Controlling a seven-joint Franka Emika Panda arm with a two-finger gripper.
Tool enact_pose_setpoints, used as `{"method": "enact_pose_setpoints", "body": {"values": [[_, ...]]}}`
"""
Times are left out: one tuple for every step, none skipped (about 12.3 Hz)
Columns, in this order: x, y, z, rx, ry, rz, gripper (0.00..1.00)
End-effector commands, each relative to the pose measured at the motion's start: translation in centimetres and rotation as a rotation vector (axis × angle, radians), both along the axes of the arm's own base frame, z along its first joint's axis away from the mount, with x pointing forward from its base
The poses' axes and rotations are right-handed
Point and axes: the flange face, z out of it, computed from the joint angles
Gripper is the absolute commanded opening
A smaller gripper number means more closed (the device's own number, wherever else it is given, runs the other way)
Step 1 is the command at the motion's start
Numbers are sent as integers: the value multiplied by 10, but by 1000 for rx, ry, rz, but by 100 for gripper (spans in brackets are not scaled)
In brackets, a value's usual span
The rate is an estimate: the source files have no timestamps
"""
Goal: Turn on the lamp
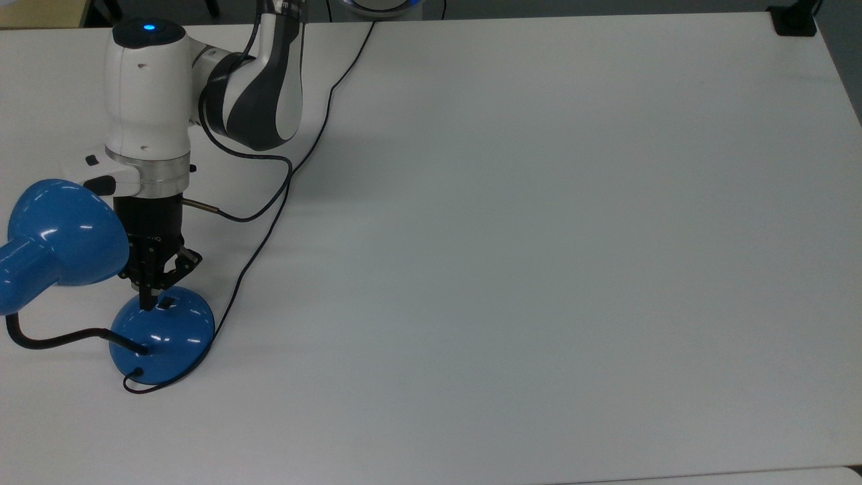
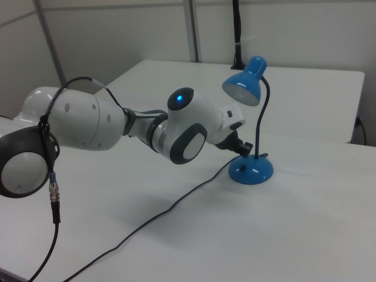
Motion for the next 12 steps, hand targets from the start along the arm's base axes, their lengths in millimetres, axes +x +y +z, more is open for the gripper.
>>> {"method": "enact_pose_setpoints", "body": {"values": [[-8,5,-6,14,36,8,0],[-8,5,-12,12,45,12,0],[-7,6,-15,10,49,18,0],[-7,6,-16,10,51,18,0],[-8,6,-16,10,52,19,0],[-7,6,-16,9,51,19,0],[-7,6,-16,9,51,19,0],[-8,6,-16,9,53,20,0],[-8,5,-18,3,58,28,0],[-8,5,-19,3,60,28,0],[-8,5,-24,4,66,29,0],[-8,4,-25,4,66,27,0]]}}
